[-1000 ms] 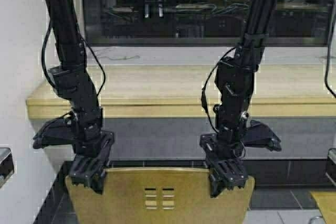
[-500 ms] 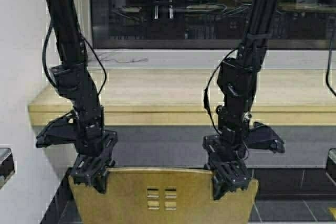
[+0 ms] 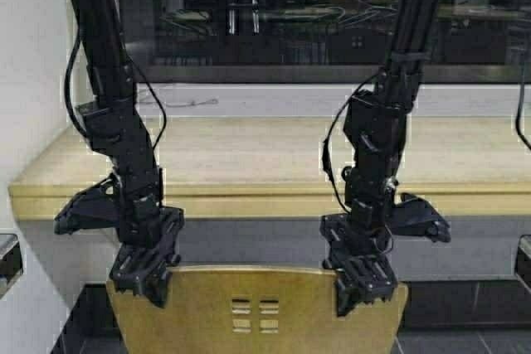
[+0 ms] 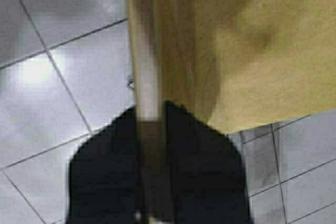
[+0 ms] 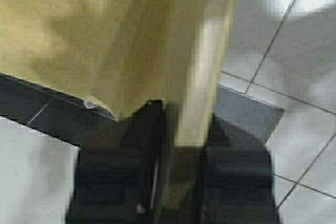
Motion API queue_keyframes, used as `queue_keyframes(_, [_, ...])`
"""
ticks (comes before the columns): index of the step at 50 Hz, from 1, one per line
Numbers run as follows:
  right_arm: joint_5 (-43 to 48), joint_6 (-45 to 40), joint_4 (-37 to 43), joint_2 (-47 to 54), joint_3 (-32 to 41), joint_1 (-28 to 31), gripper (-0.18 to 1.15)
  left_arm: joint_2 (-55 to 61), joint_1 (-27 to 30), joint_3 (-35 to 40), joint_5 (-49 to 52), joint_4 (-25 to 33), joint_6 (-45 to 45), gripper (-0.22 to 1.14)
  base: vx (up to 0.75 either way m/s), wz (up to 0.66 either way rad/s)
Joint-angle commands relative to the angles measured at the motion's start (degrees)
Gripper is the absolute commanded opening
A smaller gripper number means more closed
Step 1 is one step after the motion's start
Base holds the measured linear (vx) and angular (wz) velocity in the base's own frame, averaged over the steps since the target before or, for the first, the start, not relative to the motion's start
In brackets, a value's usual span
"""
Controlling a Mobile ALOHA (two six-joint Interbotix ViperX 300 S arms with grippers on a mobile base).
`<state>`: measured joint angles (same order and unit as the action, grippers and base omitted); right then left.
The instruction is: Push the chairs under the table
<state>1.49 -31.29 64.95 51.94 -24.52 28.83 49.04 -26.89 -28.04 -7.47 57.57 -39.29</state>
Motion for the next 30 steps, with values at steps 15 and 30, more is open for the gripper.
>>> queue_keyframes(15, [-0.79, 8.88, -1.32, 0.44, 2.29, -0.18, 0.04, -1.76, 0.0, 2.02, -0.35, -1.32, 2.99, 0.03, 0.26, 0.05])
queue_keyframes(30, [-1.85, 10.2, -1.23, -0.44, 2.02, -0.18, 0.04, -2.55, -0.09, 1.14, 0.26, -1.32, 2.9, 0.03, 0.22, 0.02])
